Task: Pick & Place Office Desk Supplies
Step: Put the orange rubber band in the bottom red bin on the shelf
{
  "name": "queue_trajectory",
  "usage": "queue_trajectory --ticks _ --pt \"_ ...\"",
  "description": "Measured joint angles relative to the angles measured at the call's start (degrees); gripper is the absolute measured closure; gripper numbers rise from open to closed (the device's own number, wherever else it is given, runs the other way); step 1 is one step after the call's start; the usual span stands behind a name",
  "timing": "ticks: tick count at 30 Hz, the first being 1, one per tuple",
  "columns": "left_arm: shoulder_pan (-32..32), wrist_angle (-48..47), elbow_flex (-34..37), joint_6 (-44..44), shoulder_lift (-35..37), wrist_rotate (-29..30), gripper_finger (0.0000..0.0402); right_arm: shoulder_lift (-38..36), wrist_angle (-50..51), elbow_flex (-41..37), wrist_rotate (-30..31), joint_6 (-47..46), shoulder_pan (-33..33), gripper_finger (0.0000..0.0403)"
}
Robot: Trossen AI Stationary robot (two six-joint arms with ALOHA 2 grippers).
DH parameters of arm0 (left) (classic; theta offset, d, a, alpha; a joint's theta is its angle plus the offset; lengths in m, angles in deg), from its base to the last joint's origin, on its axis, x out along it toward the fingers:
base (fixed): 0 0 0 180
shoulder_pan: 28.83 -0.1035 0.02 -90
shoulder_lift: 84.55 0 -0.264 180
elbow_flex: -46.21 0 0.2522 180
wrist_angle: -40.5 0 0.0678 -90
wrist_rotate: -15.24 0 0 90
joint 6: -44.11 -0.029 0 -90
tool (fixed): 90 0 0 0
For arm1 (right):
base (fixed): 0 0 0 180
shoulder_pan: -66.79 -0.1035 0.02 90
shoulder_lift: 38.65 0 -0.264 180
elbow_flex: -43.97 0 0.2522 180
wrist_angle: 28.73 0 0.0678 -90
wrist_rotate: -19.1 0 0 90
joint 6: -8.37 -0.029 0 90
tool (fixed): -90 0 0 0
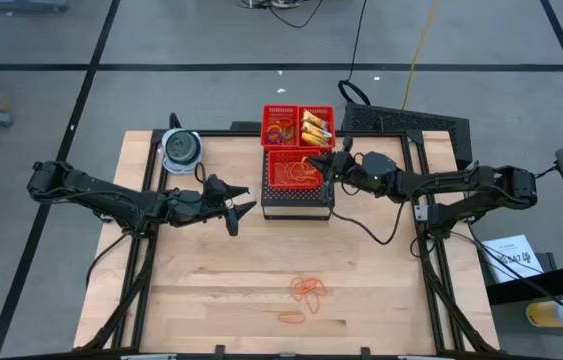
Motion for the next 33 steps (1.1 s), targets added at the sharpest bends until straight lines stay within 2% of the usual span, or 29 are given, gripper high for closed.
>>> queue_trajectory --ticks 7,21,25,27,30,33 --pt "0.00 0.00 0.00 0.00 0.00 0.02 0.0151 0.01 -0.02 0.00 0.52 0.00 -0.02 0.0377" --pt "0.00 0.00 0.00 0.00 0.00 0.02 0.0151 0.01 0.73 0.00 0.61 -0.05 -0.04 0.0280" --pt "0.00 0.00 0.00 0.00 0.00 0.02 0.0151 0.01 2.52 0.00 0.20 -4.24 -0.56 0.0270" --pt "0.00 0.00 0.00 0.00 0.00 0.00 0.0151 -1.02 4.05 0.00 -2.15 -7.07 -1.26 0.0269" --pt "-0.01 0.01 0.00 0.00 0.00 0.01 0.0151 -4.29 6.77 0.04 -6.85 -8.78 -3.37 0.0270" --pt "-0.02 0.01 0.02 0.01 0.01 0.01 0.0151 -8.92 12.02 0.04 -7.51 -10.60 -6.50 0.0274"
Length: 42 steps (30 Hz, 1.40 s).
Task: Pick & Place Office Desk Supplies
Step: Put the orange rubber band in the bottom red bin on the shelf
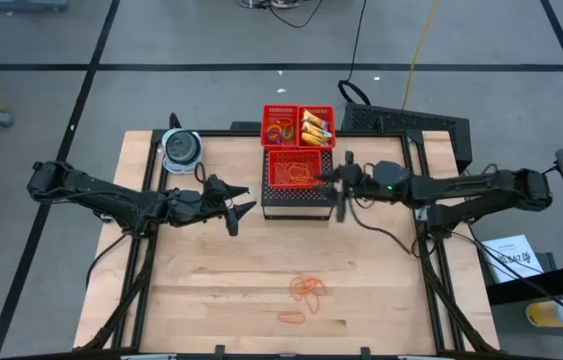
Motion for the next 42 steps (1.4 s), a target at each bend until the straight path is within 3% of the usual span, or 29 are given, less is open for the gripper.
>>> queue_trajectory --ticks 11,15,20,24,29,35,42 --pt "0.00 0.01 0.00 0.01 0.00 -0.01 0.0151 -15.17 23.46 -1.07 -4.00 -4.22 -13.94 0.0292" --pt "0.00 0.01 0.00 0.01 0.01 0.01 0.0151 -17.93 20.13 -6.51 -3.98 -4.63 -19.15 0.0295" --pt "0.01 -0.01 0.00 0.00 0.00 0.01 0.0151 -20.35 8.00 -16.04 -3.91 -7.19 -23.59 0.0302" --pt "0.00 0.24 0.00 0.57 -0.01 -0.01 0.0151 -22.69 -0.15 -22.20 -3.90 -7.35 -25.03 0.0306" --pt "0.00 2.27 0.00 1.93 -0.01 0.03 0.0151 -26.40 -3.50 -26.04 -3.85 -6.96 -25.22 0.0310" --pt "0.00 4.13 0.00 11.55 -0.17 -3.14 0.0151 -30.66 -3.12 -27.96 -3.68 -3.94 -25.20 0.0310" --pt "3.26 10.25 -0.36 22.05 -10.10 -6.22 0.0151 -33.03 -3.50 -29.40 -3.59 -3.73 -25.17 0.0310"
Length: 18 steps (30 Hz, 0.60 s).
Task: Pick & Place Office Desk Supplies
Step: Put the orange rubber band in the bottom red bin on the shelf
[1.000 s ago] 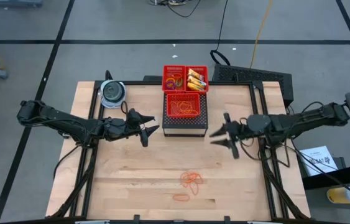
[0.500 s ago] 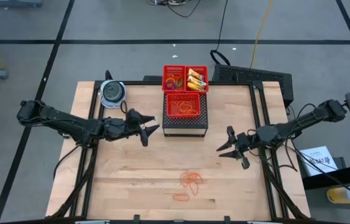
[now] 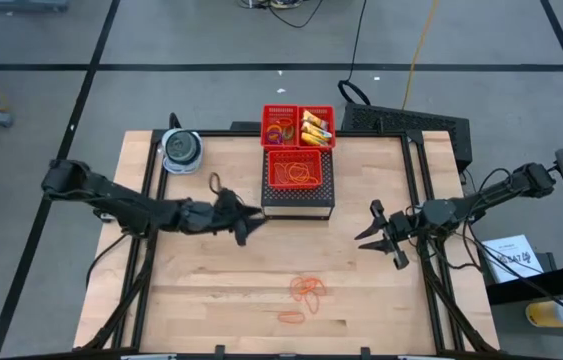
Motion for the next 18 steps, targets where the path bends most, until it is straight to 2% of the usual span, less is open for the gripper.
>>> queue_trajectory --ticks 4,8,13,18 --pt "3.56 9.15 -1.50 -0.45 -9.79 -4.27 0.0151 0.10 -0.02 -0.02 0.02 1.03 0.00 0.0314" --pt "7.69 13.38 -7.11 -6.51 -18.86 -7.15 0.0151 0.08 -0.01 -0.02 1.45 1.04 0.00 0.0314" --pt "11.42 7.47 -18.95 -18.18 -28.67 -7.08 0.0151 0.12 0.00 -0.02 3.30 1.36 0.07 0.0314" --pt "11.60 -7.39 -31.67 -19.40 -37.26 -7.12 0.0151 0.18 0.01 -0.02 4.45 1.34 0.07 0.0314"
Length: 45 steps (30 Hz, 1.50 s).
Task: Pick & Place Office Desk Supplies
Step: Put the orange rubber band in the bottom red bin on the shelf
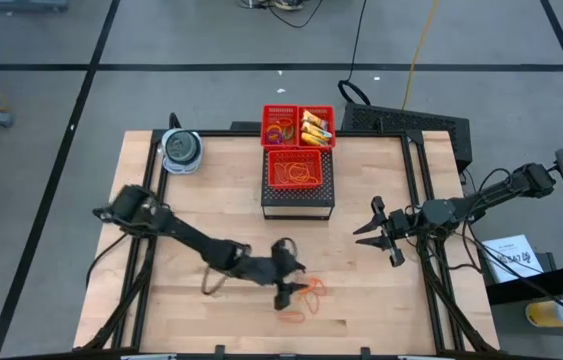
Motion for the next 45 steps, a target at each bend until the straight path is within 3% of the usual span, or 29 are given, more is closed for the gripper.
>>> queue_trajectory --ticks 5,8,15,31,35,45 --pt "-0.36 -12.48 -9.04 2.01 -6.64 0.02 0.0151 0.09 -0.05 0.00 -0.08 -0.04 0.00 0.0314" --pt "-0.45 -14.78 -11.34 3.18 -9.45 -0.10 0.0151 0.24 -0.15 0.02 -0.02 -0.05 0.00 0.0314" --pt "-1.04 -15.50 -12.05 6.87 -11.60 1.35 0.0151 0.47 -0.47 0.02 0.05 -0.07 0.00 0.0314" --pt "-1.17 -17.27 -12.01 6.46 -13.39 2.33 0.0156 0.56 -1.06 0.02 0.09 -0.07 0.00 0.0314" --pt "-1.27 -17.19 -12.01 6.22 -13.39 2.80 0.0195 0.56 -0.95 0.02 0.09 -0.07 0.00 0.0314" --pt "-2.17 -16.27 -12.01 6.36 -13.39 2.80 0.0344 0.56 -0.86 0.02 0.12 0.13 0.00 0.0314"
